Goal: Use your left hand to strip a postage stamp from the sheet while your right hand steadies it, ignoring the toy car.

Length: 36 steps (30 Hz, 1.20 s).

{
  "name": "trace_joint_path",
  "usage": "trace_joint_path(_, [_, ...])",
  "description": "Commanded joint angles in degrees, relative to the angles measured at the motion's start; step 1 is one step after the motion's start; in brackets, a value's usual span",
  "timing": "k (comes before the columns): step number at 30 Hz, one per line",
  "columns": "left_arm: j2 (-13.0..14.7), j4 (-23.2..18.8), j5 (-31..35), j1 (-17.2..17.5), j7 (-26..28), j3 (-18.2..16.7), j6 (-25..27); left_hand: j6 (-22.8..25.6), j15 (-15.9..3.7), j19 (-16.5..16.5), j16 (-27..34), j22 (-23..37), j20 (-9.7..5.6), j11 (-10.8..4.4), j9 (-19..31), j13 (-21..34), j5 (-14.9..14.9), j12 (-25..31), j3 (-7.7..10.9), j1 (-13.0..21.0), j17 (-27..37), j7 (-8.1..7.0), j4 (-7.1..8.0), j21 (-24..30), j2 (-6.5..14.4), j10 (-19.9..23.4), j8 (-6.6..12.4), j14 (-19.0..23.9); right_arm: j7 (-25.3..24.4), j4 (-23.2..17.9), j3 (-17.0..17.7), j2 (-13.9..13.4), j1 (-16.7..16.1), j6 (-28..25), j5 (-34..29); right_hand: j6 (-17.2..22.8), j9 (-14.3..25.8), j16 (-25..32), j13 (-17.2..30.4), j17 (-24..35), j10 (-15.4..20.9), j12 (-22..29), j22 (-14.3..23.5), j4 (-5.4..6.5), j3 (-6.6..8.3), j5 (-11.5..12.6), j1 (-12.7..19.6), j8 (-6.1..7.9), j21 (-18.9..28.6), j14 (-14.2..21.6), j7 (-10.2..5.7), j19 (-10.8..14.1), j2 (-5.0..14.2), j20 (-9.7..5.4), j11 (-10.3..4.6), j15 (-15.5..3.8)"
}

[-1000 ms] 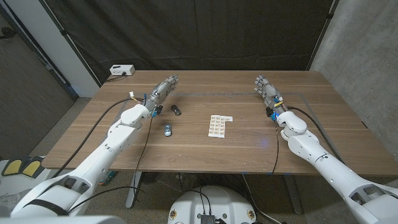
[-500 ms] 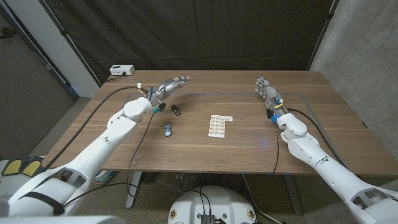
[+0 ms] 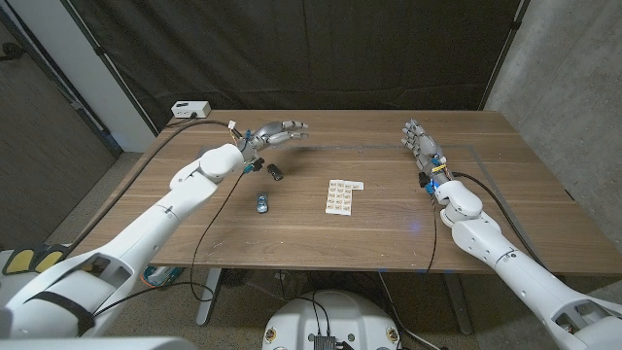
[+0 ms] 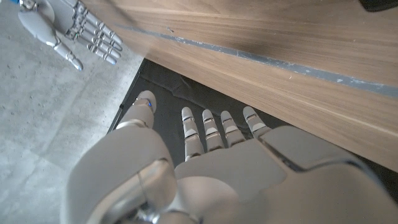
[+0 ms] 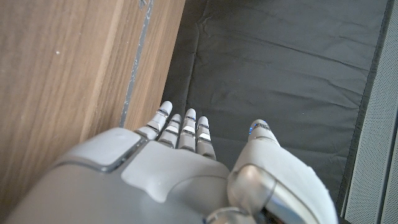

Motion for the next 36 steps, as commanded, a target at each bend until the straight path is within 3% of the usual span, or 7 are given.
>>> trace_joint_path(1, [2.3, -6.1, 10.9, -2.3, -3.4, 3.4, 4.6, 1.7, 0.32, -2.8, 0.0, 0.4, 0.06, 0.02, 0.2, 0.5, 0.3, 0.0, -0.48, 1.0, 0.6, 1.33, 0.34, -0.3, -0.5, -0.6, 0.73, -0.8, 0.1, -0.1, 0.0, -0.2, -0.7, 1.6, 0.8, 0.5, 0.1, 0.2, 0.3, 0.2, 0.5, 0.4, 0.3, -0.46, 0.14, 0.4, 0.4, 0.38, -0.1, 0.0, -0.07, 0.0, -0.02, -0.21, -0.34, 0.39])
trace_joint_path(11, [4.7, -11.7, 17.7, -5.5, -13.0, 5.8, 8.1, 2.1, 0.83, -3.5, -0.1, 0.6, -0.35, 0.48, 0.3, 1.1, 0.4, 0.0, -0.82, 1.5, 1.1, 2.81, 0.79, -0.4, -1.2, -1.4, 0.65, -2.0, 0.2, -0.5, -0.4, -0.4, -0.9, 2.0, 0.9, 0.5, 0.1, 0.2, 0.3, 0.2, 0.5, 0.4, 0.3, -0.55, 0.10, 0.4, 0.3, 0.39, -0.2, 0.1, 0.05, 0.2, -0.02, -0.20, -0.22, 0.44])
trace_joint_path(24, [5.5, -15.6, 24.3, -8.2, -22.2, 7.5, 9.4, 8.3, 1.39, -3.1, 0.1, 1.3, -0.76, 1.49, 1.0, 2.9, 0.8, 1.0, -0.84, 4.0, 2.3, 6.44, 0.94, 0.4, -1.6, -2.0, 2.90, -3.1, -0.7, -1.7, -0.7, -1.0, -1.5, 2.4, 0.9, 0.5, 0.1, 0.3, 0.3, 0.3, 0.6, 0.5, 0.3, -0.61, -0.02, 0.3, 0.0, 0.38, -0.4, 0.2, 0.09, 0.4, -0.09, -0.16, -0.23, 0.45])
trace_joint_path(29, [4.9, -15.7, 27.3, -9.4, -24.8, 8.6, 9.5, 7.9, 1.51, -3.1, 0.1, 1.5, -0.82, 1.51, 1.1, 3.2, 0.9, 1.0, -0.97, 4.5, 2.4, 5.94, 0.86, 0.5, -2.0, -2.5, 2.75, -3.4, -0.6, -1.7, -0.8, -1.0, -1.6, 3.0, 1.0, 0.5, 0.1, 0.3, 0.3, 0.3, 0.7, 0.5, 0.3, -0.60, -0.08, 0.3, -0.1, 0.37, -0.4, 0.3, 0.01, 0.4, -0.10, -0.19, -0.16, 0.43])
trace_joint_path(36, [3.1, -13.9, 31.4, -12.1, -28.9, 11.0, 8.3, 8.2, 1.55, -3.4, -0.3, 1.7, -0.87, 1.43, 1.4, 3.8, 1.1, 0.9, -1.27, 5.4, 2.8, 3.83, 0.88, 0.6, -2.7, -4.0, 2.83, -4.8, -0.5, -1.3, -0.8, -0.7, -1.7, 3.6, 1.7, 0.6, 0.1, 0.3, 0.3, 0.3, 0.8, 0.5, 0.3, -0.63, -0.17, 0.3, -0.3, 0.40, -0.6, 0.4, 0.07, 0.6, -0.14, -0.13, -0.29, 0.50])
